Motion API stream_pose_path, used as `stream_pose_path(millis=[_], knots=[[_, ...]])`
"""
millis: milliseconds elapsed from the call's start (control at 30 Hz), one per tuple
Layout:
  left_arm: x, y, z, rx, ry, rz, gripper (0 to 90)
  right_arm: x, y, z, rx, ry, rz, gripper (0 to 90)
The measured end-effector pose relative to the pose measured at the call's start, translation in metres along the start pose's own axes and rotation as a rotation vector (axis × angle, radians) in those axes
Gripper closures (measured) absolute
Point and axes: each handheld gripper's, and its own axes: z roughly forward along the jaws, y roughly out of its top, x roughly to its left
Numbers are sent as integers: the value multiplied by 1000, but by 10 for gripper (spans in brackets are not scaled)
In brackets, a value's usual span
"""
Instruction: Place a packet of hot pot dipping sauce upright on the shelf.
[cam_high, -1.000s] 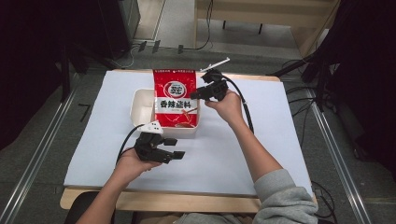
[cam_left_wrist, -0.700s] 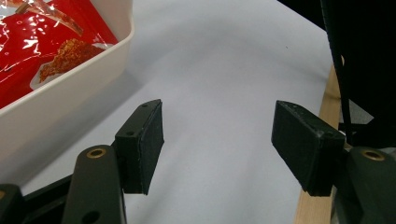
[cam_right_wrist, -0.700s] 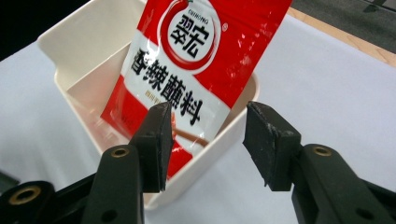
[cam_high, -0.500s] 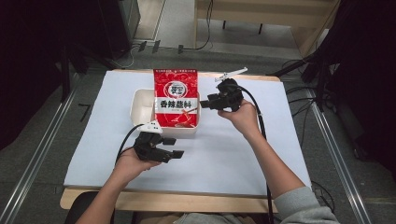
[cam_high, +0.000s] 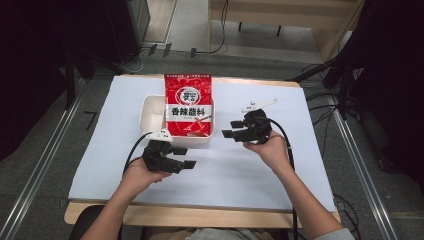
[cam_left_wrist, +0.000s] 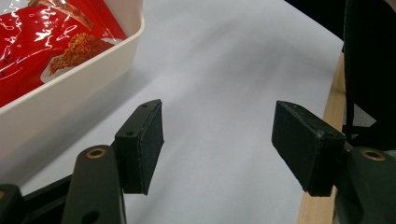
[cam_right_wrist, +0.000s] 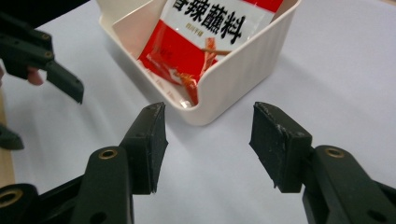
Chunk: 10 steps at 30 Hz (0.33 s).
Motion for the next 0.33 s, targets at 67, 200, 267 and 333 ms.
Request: stream_pose_path(millis=[67, 200, 267, 333], knots=[[0, 0, 0, 5, 5, 10, 345, 2, -9, 2, 5, 5, 13, 462], [-1, 0, 0, -2, 7, 25, 340, 6, -20, 10, 31, 9, 1, 415], [0, 0, 0, -2, 11, 23, 338, 6, -22, 12, 33, 14, 4, 394], [1, 0, -1, -2, 12, 24, 337, 6, -23, 14, 37, 16, 4, 391]])
